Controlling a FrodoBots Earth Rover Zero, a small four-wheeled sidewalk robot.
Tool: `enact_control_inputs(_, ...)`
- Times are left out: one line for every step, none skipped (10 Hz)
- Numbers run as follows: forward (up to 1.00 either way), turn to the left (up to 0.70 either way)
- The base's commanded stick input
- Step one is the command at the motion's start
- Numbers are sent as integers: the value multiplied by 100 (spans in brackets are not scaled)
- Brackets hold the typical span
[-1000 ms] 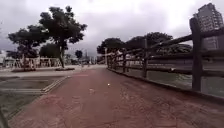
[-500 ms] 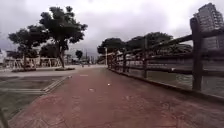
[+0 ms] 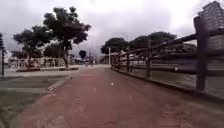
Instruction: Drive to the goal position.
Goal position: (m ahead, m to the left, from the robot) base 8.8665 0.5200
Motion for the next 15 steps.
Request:
enact_control_inputs(85,0)
enact_control_inputs(85,0)
enact_control_inputs(85,0)
enact_control_inputs(85,0)
enact_control_inputs(85,18)
enact_control_inputs(85,33)
enact_control_inputs(85,34)
enact_control_inputs(85,34)
enact_control_inputs(85,34)
enact_control_inputs(85,29)
enact_control_inputs(85,14)
enact_control_inputs(85,0)
enact_control_inputs(85,0)
enact_control_inputs(85,2)
enact_control_inputs(85,14)
